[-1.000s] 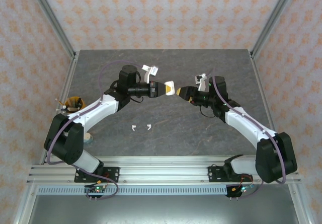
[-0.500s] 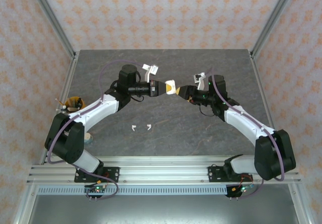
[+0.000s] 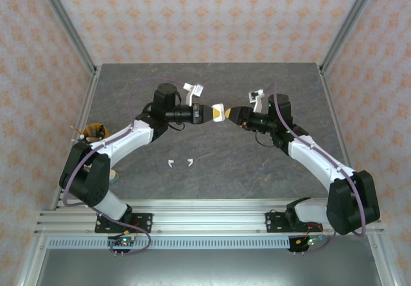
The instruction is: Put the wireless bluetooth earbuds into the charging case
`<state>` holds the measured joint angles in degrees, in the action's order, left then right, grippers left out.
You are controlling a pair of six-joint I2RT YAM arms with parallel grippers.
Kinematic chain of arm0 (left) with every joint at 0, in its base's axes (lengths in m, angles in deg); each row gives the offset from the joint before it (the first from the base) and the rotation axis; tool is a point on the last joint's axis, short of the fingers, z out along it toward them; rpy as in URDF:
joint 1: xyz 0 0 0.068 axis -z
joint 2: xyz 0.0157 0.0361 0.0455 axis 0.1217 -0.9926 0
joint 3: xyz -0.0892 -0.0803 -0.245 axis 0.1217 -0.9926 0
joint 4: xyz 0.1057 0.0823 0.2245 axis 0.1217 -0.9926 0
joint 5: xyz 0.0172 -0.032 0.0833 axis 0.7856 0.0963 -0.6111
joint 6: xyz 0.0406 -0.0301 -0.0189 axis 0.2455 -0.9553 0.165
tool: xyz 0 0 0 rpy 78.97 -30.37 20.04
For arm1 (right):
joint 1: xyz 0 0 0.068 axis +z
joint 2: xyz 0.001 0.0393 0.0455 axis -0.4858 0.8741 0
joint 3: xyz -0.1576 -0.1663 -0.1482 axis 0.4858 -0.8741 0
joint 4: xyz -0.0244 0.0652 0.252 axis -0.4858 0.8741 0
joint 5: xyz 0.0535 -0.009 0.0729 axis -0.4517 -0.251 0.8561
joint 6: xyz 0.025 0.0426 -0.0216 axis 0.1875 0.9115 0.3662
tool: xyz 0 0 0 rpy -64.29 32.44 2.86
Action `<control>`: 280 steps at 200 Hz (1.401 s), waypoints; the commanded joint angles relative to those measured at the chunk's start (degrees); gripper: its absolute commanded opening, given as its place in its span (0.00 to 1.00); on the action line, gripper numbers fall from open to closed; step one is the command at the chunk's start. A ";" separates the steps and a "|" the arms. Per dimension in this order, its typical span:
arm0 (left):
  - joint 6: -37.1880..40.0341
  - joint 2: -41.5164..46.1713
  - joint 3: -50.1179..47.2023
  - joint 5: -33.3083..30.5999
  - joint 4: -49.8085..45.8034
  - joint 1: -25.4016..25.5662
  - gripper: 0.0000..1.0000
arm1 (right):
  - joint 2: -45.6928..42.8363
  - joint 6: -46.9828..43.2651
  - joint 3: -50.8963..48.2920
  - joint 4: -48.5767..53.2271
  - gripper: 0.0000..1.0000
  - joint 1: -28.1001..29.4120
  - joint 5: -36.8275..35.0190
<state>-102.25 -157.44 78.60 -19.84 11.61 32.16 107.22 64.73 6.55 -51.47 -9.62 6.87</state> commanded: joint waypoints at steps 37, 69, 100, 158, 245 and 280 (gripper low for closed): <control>-0.36 0.09 2.58 1.46 1.80 1.19 0.00 | 2.06 0.86 2.40 -4.28 0.43 -0.01 1.68; -0.54 0.18 3.18 1.37 1.80 1.23 0.00 | 2.51 1.11 1.58 -5.26 0.40 0.03 1.66; -0.72 0.18 3.63 1.33 1.85 1.37 0.00 | 2.76 1.44 0.93 -6.15 0.37 0.01 1.36; -1.51 0.19 3.60 0.87 2.99 1.64 0.00 | 3.39 2.03 0.68 -7.39 0.34 -0.02 2.21; -1.41 -0.51 4.40 -0.30 2.74 1.64 0.00 | 0.32 1.92 -2.29 -7.22 0.34 0.03 1.87; -2.01 -0.85 4.22 0.31 3.48 1.72 0.00 | 0.99 1.99 -1.80 -7.56 0.34 0.02 1.85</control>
<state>-103.78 -157.57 80.63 -20.14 11.66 33.25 108.91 66.65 4.72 -56.45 -9.62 8.13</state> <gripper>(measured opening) 0.216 0.337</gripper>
